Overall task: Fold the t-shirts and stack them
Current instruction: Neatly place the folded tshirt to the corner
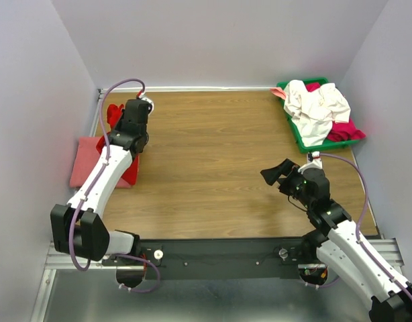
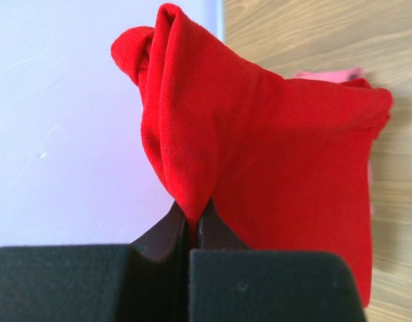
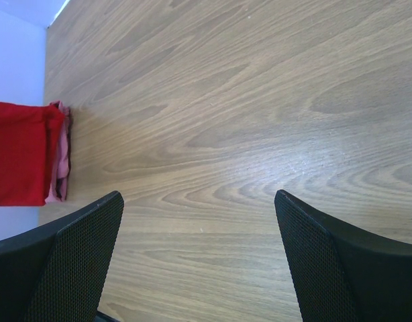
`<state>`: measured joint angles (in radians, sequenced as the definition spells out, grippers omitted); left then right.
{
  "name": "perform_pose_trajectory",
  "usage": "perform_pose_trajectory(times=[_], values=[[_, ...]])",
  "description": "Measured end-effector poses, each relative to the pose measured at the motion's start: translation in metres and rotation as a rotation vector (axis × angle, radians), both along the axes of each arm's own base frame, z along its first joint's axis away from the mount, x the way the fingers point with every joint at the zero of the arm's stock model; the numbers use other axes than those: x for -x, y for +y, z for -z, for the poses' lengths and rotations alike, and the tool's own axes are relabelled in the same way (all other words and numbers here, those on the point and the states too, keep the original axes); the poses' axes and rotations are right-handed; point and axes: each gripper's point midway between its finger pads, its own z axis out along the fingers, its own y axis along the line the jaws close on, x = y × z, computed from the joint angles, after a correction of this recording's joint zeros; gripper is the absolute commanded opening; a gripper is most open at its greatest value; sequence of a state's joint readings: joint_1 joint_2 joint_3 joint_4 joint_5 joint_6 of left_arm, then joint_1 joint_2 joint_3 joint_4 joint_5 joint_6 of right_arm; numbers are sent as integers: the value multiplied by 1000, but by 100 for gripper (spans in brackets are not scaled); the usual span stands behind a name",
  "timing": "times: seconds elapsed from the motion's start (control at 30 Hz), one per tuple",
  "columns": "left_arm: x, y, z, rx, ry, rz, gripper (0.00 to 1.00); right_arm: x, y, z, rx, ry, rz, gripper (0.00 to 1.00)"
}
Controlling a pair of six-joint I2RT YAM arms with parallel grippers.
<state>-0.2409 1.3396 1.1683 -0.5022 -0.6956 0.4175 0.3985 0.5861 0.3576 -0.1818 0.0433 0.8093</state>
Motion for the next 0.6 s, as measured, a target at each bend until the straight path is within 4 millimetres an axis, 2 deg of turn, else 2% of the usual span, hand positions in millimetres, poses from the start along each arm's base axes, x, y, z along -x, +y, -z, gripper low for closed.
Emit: perform_pose_trajectory(times=[0.13, 0.37, 0.6], values=[[4, 15, -7, -6, -37, -28, 0, 0, 1, 0, -2, 1, -5, 100], [6, 20, 25, -45, 33, -25, 0, 1, 1, -2, -1, -8, -11, 100], [-3, 31, 28, -58, 18, -53, 0, 1, 1, -3, -3, -13, -13, 100]])
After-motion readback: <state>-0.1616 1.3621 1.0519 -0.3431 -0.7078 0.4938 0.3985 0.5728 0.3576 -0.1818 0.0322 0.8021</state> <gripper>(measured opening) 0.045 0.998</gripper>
